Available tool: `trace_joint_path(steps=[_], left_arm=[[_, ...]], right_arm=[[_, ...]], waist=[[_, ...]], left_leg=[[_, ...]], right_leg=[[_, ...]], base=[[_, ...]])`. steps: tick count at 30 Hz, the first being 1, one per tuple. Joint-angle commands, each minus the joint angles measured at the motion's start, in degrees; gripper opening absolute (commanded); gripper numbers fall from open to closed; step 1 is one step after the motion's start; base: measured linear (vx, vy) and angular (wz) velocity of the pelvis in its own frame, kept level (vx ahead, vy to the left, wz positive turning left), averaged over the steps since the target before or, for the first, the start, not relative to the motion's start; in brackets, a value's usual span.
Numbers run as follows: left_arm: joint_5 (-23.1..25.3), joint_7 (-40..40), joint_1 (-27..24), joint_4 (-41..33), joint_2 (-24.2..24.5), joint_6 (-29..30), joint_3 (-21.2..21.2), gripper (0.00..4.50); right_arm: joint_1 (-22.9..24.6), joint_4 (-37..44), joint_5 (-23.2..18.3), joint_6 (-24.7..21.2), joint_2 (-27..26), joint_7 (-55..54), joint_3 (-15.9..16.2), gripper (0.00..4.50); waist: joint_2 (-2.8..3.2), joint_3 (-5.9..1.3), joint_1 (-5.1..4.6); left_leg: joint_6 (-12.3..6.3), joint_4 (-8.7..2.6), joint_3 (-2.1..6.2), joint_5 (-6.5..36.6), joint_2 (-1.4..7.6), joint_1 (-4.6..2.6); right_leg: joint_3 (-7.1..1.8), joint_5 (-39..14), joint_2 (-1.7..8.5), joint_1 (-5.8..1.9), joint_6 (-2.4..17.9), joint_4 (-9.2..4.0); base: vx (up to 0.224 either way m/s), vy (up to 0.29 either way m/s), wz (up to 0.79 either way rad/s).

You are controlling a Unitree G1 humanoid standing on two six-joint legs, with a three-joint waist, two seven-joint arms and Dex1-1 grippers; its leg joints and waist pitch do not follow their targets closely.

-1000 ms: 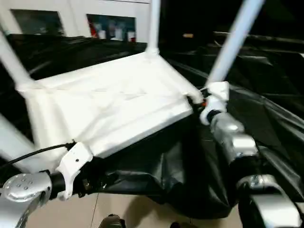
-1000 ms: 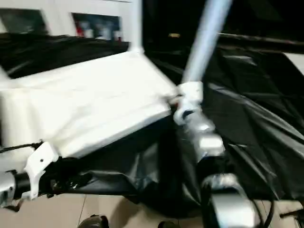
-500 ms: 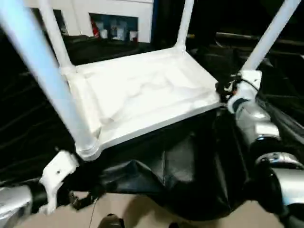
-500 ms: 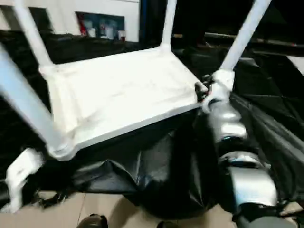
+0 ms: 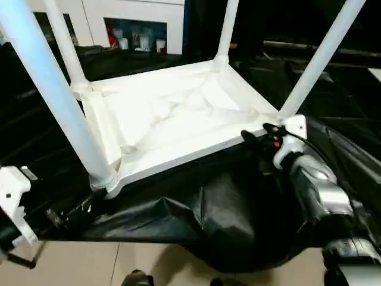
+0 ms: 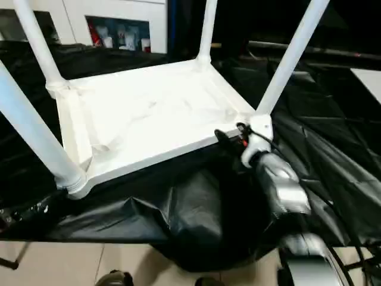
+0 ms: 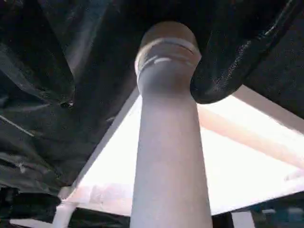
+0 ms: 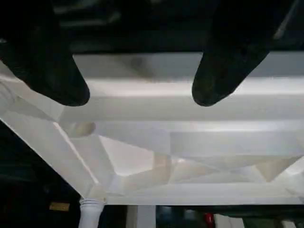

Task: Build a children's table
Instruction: Rotate leg to tighten, then rotate table base

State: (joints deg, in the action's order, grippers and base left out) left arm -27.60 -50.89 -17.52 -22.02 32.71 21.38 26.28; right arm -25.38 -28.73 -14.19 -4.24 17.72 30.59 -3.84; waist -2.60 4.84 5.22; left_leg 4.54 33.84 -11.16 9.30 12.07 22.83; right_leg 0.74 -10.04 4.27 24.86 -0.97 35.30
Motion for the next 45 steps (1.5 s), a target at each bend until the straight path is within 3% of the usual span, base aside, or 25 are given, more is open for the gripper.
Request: trace_joint_path(steps=[1, 6, 10, 12, 13, 14, 16, 19, 27, 28, 30, 31, 33, 37, 39, 42, 45], left_arm=[[-0.8, 0.2, 0.2, 1.1, 0.1, -0.3, 1.0, 4.50], [-1.9, 3.3, 5.1, 2.4, -1.6, -1.5, 1.0, 4.50], [-1.4, 6.5, 13.6, 3.0, -5.1, -2.2, -4.9, 4.50], [-2.4, 5.9, 17.2, 3.2, -6.9, -1.4, -8.2, 4.50], [-2.9, 5.7, 18.4, 3.3, -7.5, -1.0, -9.1, 4.50], [-4.0, 5.5, 20.1, 3.1, -8.5, -0.2, -10.3, 4.50], [-6.2, 5.1, 22.3, 2.4, -9.8, 1.8, -12.2, 4.50], [-9.3, 4.1, 24.2, 0.4, -10.9, 5.4, -15.7, 4.50], [-14.5, 1.3, 28.8, -1.2, -12.4, 11.7, -23.3, 4.50], [-14.4, 1.0, 30.8, -0.8, -13.7, 12.3, -25.8, 4.50], [-14.4, 1.0, 30.9, -0.7, -13.9, 12.3, -26.0, 4.50], [-13.9, 1.1, 33.1, 0.5, -15.7, 12.0, -28.4, 4.50], [-13.6, 0.6, 35.9, 2.3, -17.7, 11.9, -31.3, 4.50], [-12.3, 0.0, 38.8, 5.0, -19.9, 11.0, -33.4, 4.50], [-11.7, -0.5, 40.4, 6.7, -21.1, 10.5, -34.6, 4.50], [-10.1, -0.6, 42.3, 9.3, -22.9, 9.2, -36.1, 4.50], [-8.4, -0.4, 43.6, 11.5, -24.0, 7.5, -37.5, 4.50]], right_arm=[[2.9, 5.0, -1.1, -3.1, 1.2, 1.0, 0.6, 4.41], [5.9, 8.8, -1.5, -6.2, 1.4, 0.9, 1.1, 4.46], [5.1, 7.0, 0.5, -8.5, 0.2, 1.0, 3.1, 4.46], [3.9, 5.0, 2.1, -8.8, -0.6, -0.5, 3.7, 4.46], [3.2, 4.2, 2.6, -8.9, -0.9, -1.2, 3.8, 4.46], [2.1, 2.5, 3.4, -8.5, -1.4, -2.6, 3.9, 4.46], [0.5, 0.0, 4.2, -8.7, -2.1, -5.0, 3.9, 4.46], [-1.2, -3.8, 5.6, -8.3, -2.8, -7.8, 4.2, 4.46], [-5.1, -10.9, 7.2, -6.8, -5.0, -9.5, 4.7, 4.46], [-7.2, -13.8, 7.7, -5.6, -6.1, -10.3, 5.0, 4.46], [-7.4, -14.0, 7.7, -5.5, -6.2, -10.3, 5.0, 4.46], [-9.0, -15.6, 8.1, -4.9, -7.6, -10.0, 5.5, 4.46], [-10.6, -17.3, 8.5, -4.2, -9.5, -9.2, 6.4, 4.46], [-11.9, -18.7, 8.9, -3.8, -11.5, -8.9, 7.2, 4.46], [-12.7, -19.7, 9.2, -3.4, -12.8, -8.9, 7.4, 4.46], [-13.3, -20.8, 9.6, -2.6, -14.0, -8.8, 7.6, 4.46], [-13.6, -21.8, 10.0, -1.9, -14.4, -8.3, 7.4, 4.46]], waist=[[0.92, -3.24, 0.14], [0.53, -3.21, 0.07], [0.61, -3.14, 0.15], [0.39, -3.30, 0.09], [0.35, -3.53, 0.12], [0.88, -3.60, 0.23], [0.74, -4.03, 0.09], [1.09, -4.20, 0.20], [0.51, -4.39, 0.03], [0.65, -4.30, -0.10], [0.64, -4.22, -0.16], [0.11, -4.29, -0.20], [0.07, -4.33, -0.31], [-0.09, -4.39, -0.76], [0.00, -4.47, -1.20], [-0.05, -4.52, -1.60], [0.02, -4.66, -1.72]], left_leg=[[-0.53, -4.60, 0.30, 19.6, 0.53, -1.71], [-0.27, -4.71, 0.45, 20.1, 0.56, -1.70], [0.59, -4.73, 0.48, 20.9, 0.57, -1.93], [1.05, -4.79, 0.62, 19.9, 0.46, -1.53], [1.26, -4.61, 0.57, 19.2, 0.39, -1.61], [1.48, -4.59, 0.64, 18.8, 0.40, -1.73], [1.69, -4.21, 0.39, 17.0, 0.20, -1.74], [1.63, -3.95, 0.24, 15.8, 0.16, -1.88], [1.09, -3.75, 0.09, 13.4, 0.11, -1.61], [1.32, -3.74, 0.08, 14.2, 0.16, -1.65], [1.56, -3.74, 0.07, 14.6, 0.13, -1.69], [1.54, -3.68, 0.04, 14.3, 0.13, -1.53], [1.60, -3.67, 0.09, 14.0, 0.08, -1.35], [1.80, -3.70, 0.27, 13.3, -0.02, -0.95], [1.66, -3.57, 0.20, 13.9, -0.05, -1.24], [1.57, -3.64, 0.41, 13.4, -0.03, -0.89], [0.93, -3.48, 0.29, 12.8, -0.02, -1.16]], right_leg=[[-1.24, -14.6, 1.33, -2.05, 7.7, -4.32], [-1.16, -16.3, 1.48, -1.99, 7.7, -4.42], [-1.20, -18.1, 1.65, -1.74, 7.4, -4.57], [-1.15, -18.4, 1.84, -2.10, 7.1, -4.43], [-1.17, -18.0, 1.93, -2.15, 7.0, -4.37], [-1.20, -17.4, 1.99, -2.09, 7.2, -4.30], [-1.09, -13.2, 1.65, -2.26, 8.6, -3.90], [-1.04, -10.8, 1.61, -2.25, 9.6, -3.57], [-0.94, -7.9, 1.53, -2.79, 10.4, -3.14], [-0.96, -9.5, 1.64, -2.72, 10.2, -3.29], [-0.99, -10.5, 1.63, -2.69, 10.1, -3.45], [-1.04, -10.7, 1.67, -2.91, 9.6, -3.40], [-1.05, -11.5, 1.81, -2.99, 9.2, -3.42], [-0.97, -11.9, 1.88, -3.33, 8.7, -3.31], [-0.98, -12.7, 1.88, -3.07, 8.9, -3.48], [-0.88, -12.1, 2.03, -3.51, 9.1, -3.36], [-0.90, -10.3, 1.94, -3.39, 9.8, -3.32]], base=[[0.000, 0.000, 0.00], [0.000, 0.000, 0.00], [0.000, 0.000, 0.00], [0.000, 0.000, 0.00], [0.000, 0.000, 0.00], [0.000, 0.000, 0.00], [0.000, 0.000, 0.00], [0.000, 0.000, 0.00], [0.000, 0.000, 0.00], [0.000, 0.000, 0.00], [0.000, 0.000, 0.00], [0.000, 0.000, 0.00], [0.000, 0.000, 0.00], [0.000, 0.000, 0.00], [0.000, 0.000, 0.00], [0.000, 0.000, 0.00], [0.000, 0.000, 0.00]])
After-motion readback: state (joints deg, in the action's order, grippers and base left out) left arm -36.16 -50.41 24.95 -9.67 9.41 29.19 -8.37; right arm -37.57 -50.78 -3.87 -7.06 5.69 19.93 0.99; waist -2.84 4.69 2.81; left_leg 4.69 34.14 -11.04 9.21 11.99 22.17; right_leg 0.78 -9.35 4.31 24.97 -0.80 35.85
